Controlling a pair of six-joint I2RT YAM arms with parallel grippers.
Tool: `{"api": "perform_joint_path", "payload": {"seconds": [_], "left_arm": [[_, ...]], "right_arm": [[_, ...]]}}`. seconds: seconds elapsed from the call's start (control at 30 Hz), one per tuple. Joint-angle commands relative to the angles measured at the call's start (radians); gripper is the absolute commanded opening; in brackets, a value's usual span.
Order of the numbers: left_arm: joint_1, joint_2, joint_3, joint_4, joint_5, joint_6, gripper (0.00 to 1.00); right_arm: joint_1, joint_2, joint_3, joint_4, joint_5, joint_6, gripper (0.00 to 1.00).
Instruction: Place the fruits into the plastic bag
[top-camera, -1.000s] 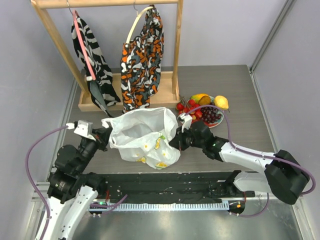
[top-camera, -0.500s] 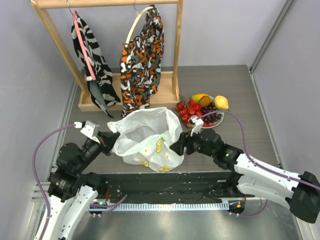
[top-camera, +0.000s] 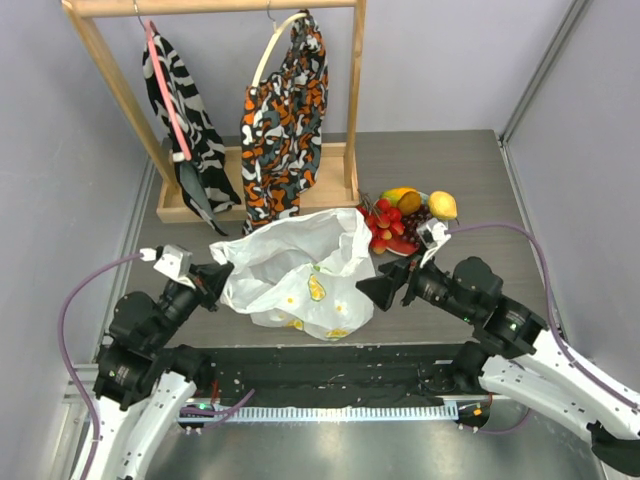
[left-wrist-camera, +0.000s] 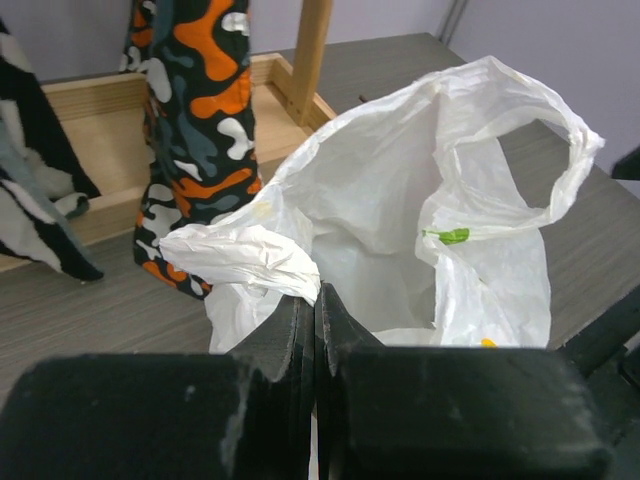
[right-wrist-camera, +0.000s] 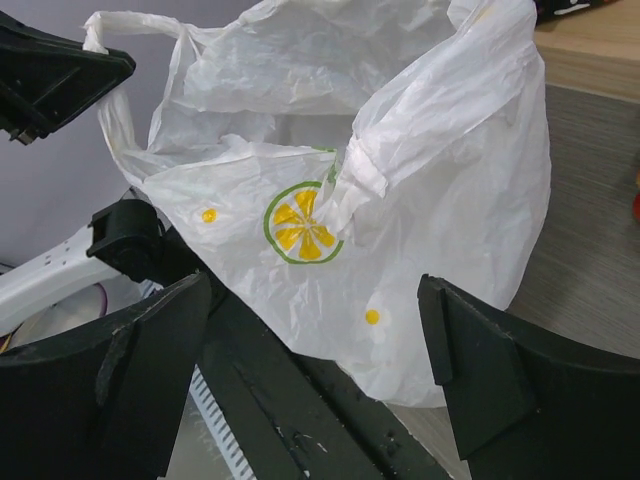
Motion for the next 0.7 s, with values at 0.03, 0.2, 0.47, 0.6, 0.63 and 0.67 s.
{"api": "perform_joint_path", "payload": {"seconds": [0.03,0.2,0.47,0.6,0.63,0.67], "left_arm": [[0.000,-0.029,0.034,-0.004,-0.174,0.007,0.00],[0.000,-0.087,0.021,0.026,-0.168,0.013,0.00],[0.000,-0.138,0.004,0.041,-0.128,0.029,0.00],[0.000,-0.123,0.007,0.036,-0.111,0.030,0.00],[0.000,-0.120,0.007,0.035,-0.110,0.033,0.00],[0.000,-0.120,0.008,0.035,-0.108,0.032,0.00]], "right_arm": [[0.005,-0.091,0.058,-0.069,0.031,-0.020,0.96],[0.007,-0.069,0.121,-0.107,0.248,0.011,0.98],[-0.014,0.176,0.232,-0.101,0.627,0.037,1.00],[-0.152,0.254,0.293,-0.057,0.620,-0.001,0.99],[-0.206,0.294,0.298,-0.045,0.579,-0.006,0.98],[-0.302,0.314,0.299,-0.032,0.527,-0.003,0.95]]}}
